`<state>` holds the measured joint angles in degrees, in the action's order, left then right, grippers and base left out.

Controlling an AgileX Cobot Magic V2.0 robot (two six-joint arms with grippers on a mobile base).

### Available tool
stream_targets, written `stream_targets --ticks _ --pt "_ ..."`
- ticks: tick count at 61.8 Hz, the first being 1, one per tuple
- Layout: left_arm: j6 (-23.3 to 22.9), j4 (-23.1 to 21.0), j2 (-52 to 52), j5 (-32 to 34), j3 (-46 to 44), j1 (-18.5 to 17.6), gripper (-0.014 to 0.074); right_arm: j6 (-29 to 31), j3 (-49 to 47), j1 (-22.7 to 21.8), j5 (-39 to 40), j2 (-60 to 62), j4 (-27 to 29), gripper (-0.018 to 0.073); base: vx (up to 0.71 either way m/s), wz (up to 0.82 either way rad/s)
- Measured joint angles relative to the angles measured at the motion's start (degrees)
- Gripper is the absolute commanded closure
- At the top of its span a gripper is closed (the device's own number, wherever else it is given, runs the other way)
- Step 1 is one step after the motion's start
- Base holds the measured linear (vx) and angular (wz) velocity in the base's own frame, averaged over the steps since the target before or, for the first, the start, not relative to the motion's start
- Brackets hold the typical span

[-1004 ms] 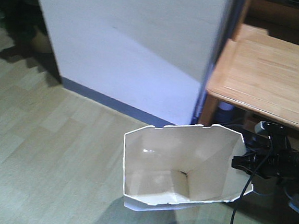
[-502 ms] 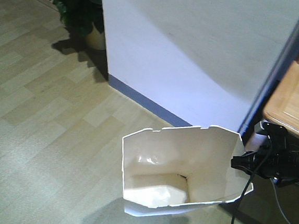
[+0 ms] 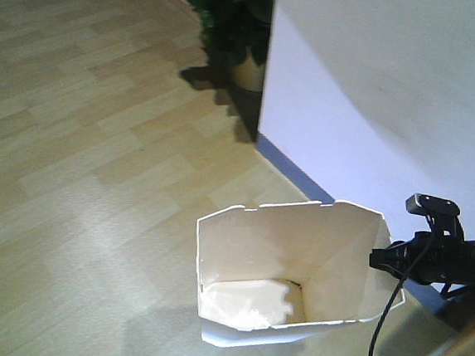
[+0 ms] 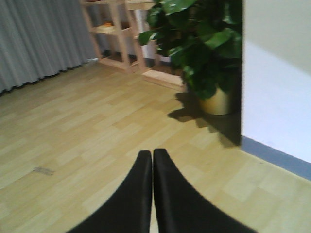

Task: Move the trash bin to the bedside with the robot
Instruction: 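Hold the bin in the right gripper while driving toward the bed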

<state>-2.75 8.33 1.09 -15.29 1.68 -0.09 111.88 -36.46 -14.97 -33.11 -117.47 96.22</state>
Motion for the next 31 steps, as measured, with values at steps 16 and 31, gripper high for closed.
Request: stream_targets --ticks 16,31 --pt "0.0 0.0 0.0 0.0 0.0 0.0 0.0602 0.0 0.0 0.0 0.0 0.0 0.0 0.0566 0.18 0.7" --pt "0.0 0.0 0.0 0.0 0.0 0.0 0.0602 0.0 0.0 0.0 -0.3 0.0 0.0 0.0566 0.19 0.71"
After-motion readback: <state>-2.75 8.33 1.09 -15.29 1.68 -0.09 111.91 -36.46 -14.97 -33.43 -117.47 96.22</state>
